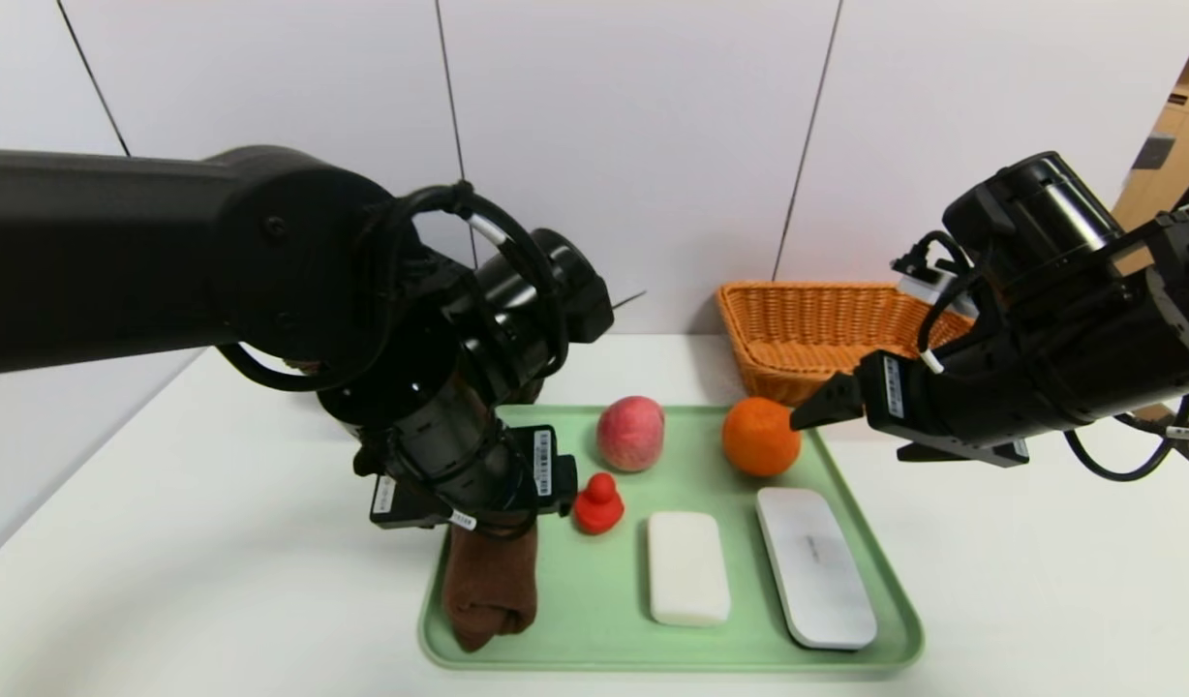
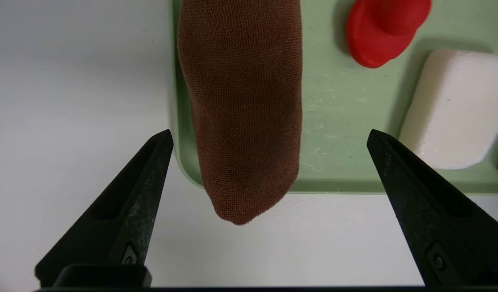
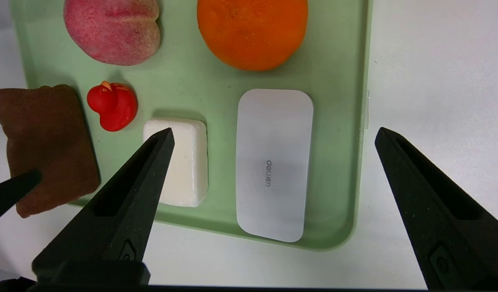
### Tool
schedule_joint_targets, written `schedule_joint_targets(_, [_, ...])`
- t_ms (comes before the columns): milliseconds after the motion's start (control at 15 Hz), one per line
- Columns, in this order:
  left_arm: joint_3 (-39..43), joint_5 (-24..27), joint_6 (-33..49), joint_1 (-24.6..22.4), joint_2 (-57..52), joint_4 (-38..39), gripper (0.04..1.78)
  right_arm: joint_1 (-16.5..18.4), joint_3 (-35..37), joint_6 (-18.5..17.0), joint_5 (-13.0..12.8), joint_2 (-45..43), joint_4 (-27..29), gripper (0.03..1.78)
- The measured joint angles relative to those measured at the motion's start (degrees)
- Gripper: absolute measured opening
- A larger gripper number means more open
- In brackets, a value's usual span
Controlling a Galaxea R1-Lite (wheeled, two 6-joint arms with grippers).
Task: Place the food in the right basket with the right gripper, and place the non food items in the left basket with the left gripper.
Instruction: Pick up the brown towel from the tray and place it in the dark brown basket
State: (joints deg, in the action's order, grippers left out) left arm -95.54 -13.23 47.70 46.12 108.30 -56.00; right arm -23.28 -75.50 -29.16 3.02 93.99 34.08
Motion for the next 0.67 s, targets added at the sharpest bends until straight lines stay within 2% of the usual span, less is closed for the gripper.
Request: schedule_joint_targets(667, [0.04,0.28,1.50,-0.80,8.27,-0.04,1.69,0.02,2.04,0.06,-0.09,-2.90,-0.10,1.71])
